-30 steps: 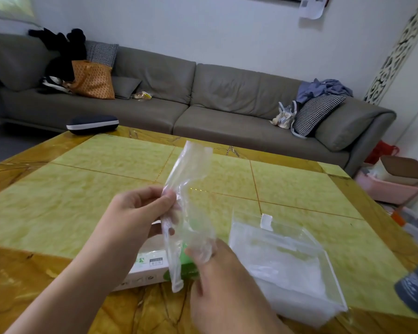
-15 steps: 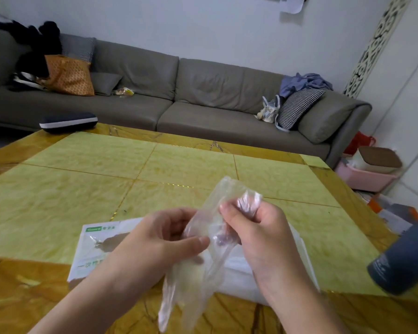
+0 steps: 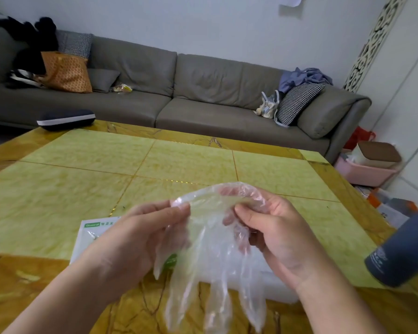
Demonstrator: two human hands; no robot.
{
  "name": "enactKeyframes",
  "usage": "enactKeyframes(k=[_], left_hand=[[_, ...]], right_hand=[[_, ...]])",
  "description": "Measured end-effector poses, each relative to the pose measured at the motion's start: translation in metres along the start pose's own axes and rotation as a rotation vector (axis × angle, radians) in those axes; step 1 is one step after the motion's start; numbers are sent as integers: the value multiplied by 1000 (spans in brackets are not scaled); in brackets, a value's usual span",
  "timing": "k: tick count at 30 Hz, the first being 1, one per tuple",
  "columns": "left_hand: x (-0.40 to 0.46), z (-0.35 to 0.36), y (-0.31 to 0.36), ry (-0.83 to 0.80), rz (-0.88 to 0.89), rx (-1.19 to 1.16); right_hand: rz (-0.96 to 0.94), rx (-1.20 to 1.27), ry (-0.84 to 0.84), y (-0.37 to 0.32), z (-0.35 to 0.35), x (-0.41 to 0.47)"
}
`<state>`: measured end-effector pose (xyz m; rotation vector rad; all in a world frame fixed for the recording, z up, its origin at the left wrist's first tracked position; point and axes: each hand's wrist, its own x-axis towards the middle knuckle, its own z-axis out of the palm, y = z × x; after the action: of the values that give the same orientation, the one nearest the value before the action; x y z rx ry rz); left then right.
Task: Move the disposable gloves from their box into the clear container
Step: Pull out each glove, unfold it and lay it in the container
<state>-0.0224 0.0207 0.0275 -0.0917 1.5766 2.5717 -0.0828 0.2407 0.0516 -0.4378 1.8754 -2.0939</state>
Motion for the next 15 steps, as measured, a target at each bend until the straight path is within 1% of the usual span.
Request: enactKeyframes(k=[2, 4, 6, 8, 10, 12, 13, 15], left_hand=[[0, -1, 3, 39, 33, 40], [-2, 2, 3, 74, 29, 169], [-3, 2, 2, 66, 5, 312], [-3, 1, 4, 61, 5, 360], [-2, -1, 7, 98, 32, 303], [-1, -3, 10, 174, 76, 169], [0, -4, 11, 186, 92, 118], [2, -6, 11, 132, 113, 88]], right_hand=[[24, -66, -59, -4, -8, 0], [45, -122, -86, -5, -12, -2], [31, -129, -42, -3, -14, -2], [-9, -106, 3, -2, -13, -1], [-23, -97, 28, -2, -13, -1], [-7, -92, 14, -4, -17, -2], [5, -95, 2, -6, -18, -3], [23, -111, -7, -7, -19, -3]])
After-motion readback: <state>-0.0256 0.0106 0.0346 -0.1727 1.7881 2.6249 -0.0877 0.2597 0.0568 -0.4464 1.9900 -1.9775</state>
